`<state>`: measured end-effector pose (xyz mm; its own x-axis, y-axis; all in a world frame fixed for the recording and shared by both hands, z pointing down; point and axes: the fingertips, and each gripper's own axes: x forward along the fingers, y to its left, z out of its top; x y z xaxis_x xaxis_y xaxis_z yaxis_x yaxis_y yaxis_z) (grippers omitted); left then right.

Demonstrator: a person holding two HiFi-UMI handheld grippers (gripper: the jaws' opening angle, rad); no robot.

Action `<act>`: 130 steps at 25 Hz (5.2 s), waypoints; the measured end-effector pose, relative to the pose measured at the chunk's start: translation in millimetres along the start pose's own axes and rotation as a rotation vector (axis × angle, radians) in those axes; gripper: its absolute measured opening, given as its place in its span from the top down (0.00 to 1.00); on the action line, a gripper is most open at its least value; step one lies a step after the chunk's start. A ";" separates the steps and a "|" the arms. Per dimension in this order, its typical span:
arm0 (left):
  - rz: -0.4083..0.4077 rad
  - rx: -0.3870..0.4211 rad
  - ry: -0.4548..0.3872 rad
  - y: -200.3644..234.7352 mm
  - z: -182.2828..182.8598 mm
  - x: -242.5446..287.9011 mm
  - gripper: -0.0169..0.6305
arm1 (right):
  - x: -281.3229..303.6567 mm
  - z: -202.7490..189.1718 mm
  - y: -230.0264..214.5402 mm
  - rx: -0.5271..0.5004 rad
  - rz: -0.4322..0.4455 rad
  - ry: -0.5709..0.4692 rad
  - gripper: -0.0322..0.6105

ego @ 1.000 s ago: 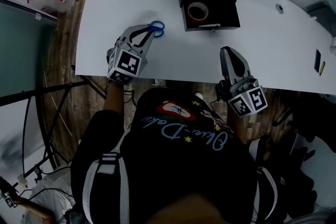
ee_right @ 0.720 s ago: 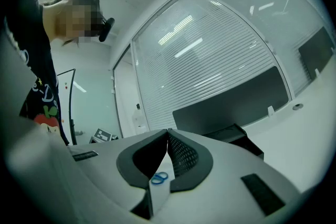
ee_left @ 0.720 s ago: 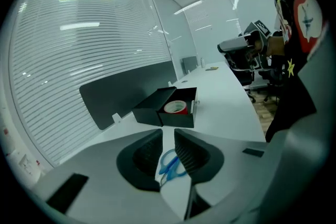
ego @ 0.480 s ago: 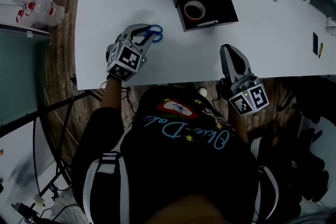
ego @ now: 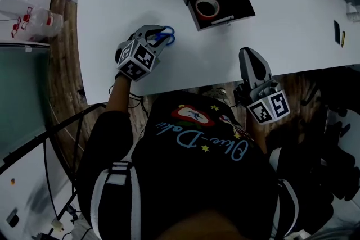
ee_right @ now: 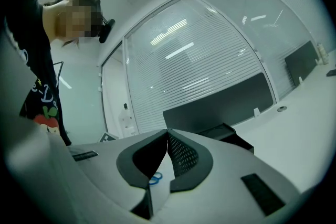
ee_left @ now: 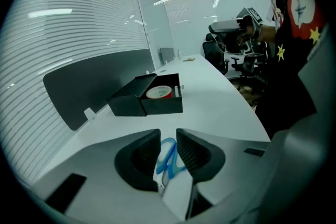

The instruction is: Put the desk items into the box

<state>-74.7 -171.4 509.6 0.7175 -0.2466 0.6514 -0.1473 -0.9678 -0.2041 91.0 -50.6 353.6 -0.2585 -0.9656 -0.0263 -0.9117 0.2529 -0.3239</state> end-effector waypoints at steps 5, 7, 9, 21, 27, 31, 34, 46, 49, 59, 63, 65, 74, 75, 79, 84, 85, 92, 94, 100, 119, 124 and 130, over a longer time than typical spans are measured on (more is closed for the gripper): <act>-0.069 0.017 0.035 -2.8 -8.6 13.9 0.79 | -3.1 -1.3 -0.3 0.000 -0.029 0.001 0.90; -0.087 0.033 0.054 -3.9 -11.9 17.8 0.79 | -3.1 -0.6 -0.2 -0.001 -0.034 0.003 0.90; -0.104 0.056 0.072 -5.0 -14.8 21.4 0.79 | -2.4 0.4 0.1 -0.002 -0.037 0.004 0.90; -0.226 0.166 0.165 -12.8 -31.8 39.0 0.79 | 3.4 -3.1 1.2 0.021 -0.053 0.000 0.90; -0.306 0.186 0.217 -17.0 -39.1 46.6 0.78 | 1.4 -4.3 -5.3 0.029 -0.074 0.005 0.90; -0.346 0.166 0.237 -16.1 -43.5 48.0 0.76 | 1.4 -6.9 -8.3 0.040 -0.078 0.008 0.90; -0.372 0.153 0.252 -16.8 -43.9 49.4 0.77 | 0.8 -8.6 -11.0 0.050 -0.082 0.008 0.90; -0.445 0.182 0.380 -19.0 -45.4 50.6 0.77 | 1.5 -7.5 -12.9 0.110 -0.081 -0.027 0.90; -0.440 0.203 0.406 -20.3 -47.0 49.9 0.79 | 1.4 -7.2 -13.6 0.117 -0.082 -0.035 0.90; -0.374 0.288 0.416 -22.8 -45.0 49.7 0.81 | -3.7 -5.0 -13.1 0.091 -0.083 -0.045 0.90; -0.313 0.303 0.389 -24.9 -40.0 44.5 0.81 | -5.5 -4.6 -14.6 0.098 -0.076 -0.049 0.90; -0.279 0.285 0.356 -24.5 -33.2 36.7 0.81 | -4.2 -4.2 -13.8 0.097 -0.066 -0.051 0.90; -0.096 0.194 0.204 -17.1 3.5 -19.5 0.82 | 13.4 -2.7 -0.9 0.100 0.024 -0.055 0.90; -0.079 0.185 0.192 -16.8 5.0 -24.8 0.82 | 15.6 -3.0 1.6 0.099 0.035 -0.054 0.90; 0.007 0.166 0.133 -9.6 9.4 -39.3 0.82 | 25.5 -2.1 9.4 0.095 0.078 -0.050 0.90; 0.089 0.099 0.058 -4.3 18.4 -55.9 0.82 | 33.4 0.4 16.0 0.086 0.114 -0.052 0.90; 0.103 0.082 0.051 -3.2 19.3 -59.7 0.82 | 34.7 0.7 17.1 0.087 0.120 -0.052 0.90; 0.175 -0.039 -0.013 0.2 27.3 -73.7 0.82 | 42.6 1.1 18.0 0.081 0.156 -0.029 0.90; 0.195 -0.067 -0.029 1.6 31.0 -76.6 0.82 | 45.2 3.1 16.8 0.077 0.164 -0.029 0.90; 0.271 -0.138 -0.062 2.8 39.5 -83.2 0.82 | 44.4 5.7 7.8 0.082 0.196 -0.011 0.90; 0.388 -0.179 -0.050 -13.3 70.7 -93.6 0.82 | 23.6 22.6 -17.7 0.109 0.258 -0.007 0.90; 0.391 -0.155 -0.039 -28.0 92.7 -80.6 0.82 | 1.1 31.4 -38.9 0.111 0.248 -0.018 0.90; 0.399 -0.138 -0.040 -40.9 115.5 -67.5 0.82 | -22.1 40.6 -59.8 0.104 0.235 -0.036 0.90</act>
<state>-38.5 -109.3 389.5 0.6110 -0.6038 0.5120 -0.5069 -0.7952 -0.3328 164.2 -46.8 335.2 -0.4465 -0.8829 -0.1458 -0.7893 0.4653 -0.4005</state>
